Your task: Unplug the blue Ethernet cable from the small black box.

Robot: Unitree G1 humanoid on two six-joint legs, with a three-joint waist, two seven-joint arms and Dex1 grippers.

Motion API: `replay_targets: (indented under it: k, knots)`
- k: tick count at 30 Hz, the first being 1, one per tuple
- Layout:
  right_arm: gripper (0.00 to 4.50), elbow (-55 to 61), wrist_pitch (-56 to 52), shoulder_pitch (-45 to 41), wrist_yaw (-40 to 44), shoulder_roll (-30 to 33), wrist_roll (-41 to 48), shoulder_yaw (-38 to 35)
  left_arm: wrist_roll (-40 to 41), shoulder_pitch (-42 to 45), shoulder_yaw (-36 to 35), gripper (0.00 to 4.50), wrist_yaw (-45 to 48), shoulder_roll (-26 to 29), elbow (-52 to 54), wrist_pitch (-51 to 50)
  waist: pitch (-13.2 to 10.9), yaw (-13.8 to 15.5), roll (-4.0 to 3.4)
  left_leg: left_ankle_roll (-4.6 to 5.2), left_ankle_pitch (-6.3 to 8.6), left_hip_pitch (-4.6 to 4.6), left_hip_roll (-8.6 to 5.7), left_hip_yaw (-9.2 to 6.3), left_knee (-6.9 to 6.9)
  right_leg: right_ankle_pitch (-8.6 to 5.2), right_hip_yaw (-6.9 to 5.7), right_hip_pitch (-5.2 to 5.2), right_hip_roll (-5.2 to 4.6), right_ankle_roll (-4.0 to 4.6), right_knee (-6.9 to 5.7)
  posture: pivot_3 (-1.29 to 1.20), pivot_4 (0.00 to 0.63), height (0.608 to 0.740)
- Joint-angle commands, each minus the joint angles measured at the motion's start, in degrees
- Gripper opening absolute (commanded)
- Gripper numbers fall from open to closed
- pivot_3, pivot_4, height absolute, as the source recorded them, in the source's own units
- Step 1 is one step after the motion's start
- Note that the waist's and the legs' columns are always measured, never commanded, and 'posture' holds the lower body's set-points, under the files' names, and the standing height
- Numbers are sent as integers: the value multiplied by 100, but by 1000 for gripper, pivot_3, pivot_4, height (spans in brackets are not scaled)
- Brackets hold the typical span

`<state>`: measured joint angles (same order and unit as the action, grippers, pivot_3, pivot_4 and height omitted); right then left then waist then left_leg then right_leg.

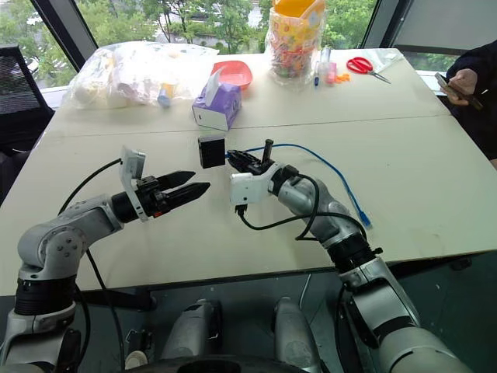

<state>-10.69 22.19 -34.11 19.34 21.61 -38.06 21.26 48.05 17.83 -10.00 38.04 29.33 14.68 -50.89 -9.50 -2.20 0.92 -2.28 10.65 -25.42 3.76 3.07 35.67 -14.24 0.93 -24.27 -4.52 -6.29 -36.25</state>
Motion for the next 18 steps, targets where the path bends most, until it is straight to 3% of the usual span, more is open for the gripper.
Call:
replay_targets:
  k: [1, 9, 13, 16, 18]
  knots:
    - [18, 371, 144, 90, 28, 163, -31, 70, 96, 174, -69, 4500, 52, 52, 46, 19, 0, 11, 1, 0, 0, 0, 0, 0, 1, -1, 0, 2, 0, 1, 0, 0, 150, 735]
    - [18, 598, 185, 173, 266, 293, 146, 177, 11, 148, 19, 4500, 93, -5, 53, 116, -1, 16, 4, 0, 0, 1, 0, -4, 5, -1, 0, 6, 0, 2, 2, 0, 150, 735]
    - [0, 734, 164, 202, 341, 314, 182, 141, -84, 103, 127, 3293, 150, -20, 46, 190, -1, 19, 4, 0, 0, 0, -1, -4, 5, -1, 0, 6, 0, 2, 2, 0, 150, 735]
    - [0, 828, 128, 188, 423, 329, 225, 112, -261, 46, 283, 1850, 232, -12, 25, 317, -1, 33, 4, 0, 0, 0, -1, -4, 9, -1, 0, 8, 0, 2, 2, 0, 150, 735]
    - [0, 884, 105, 179, 470, 334, 253, 106, -493, 10, 461, 1120, 303, -22, -76, 513, -1, 37, 5, 0, 0, 0, -1, -4, 10, -1, 0, 9, 0, 2, 2, 0, 150, 735]
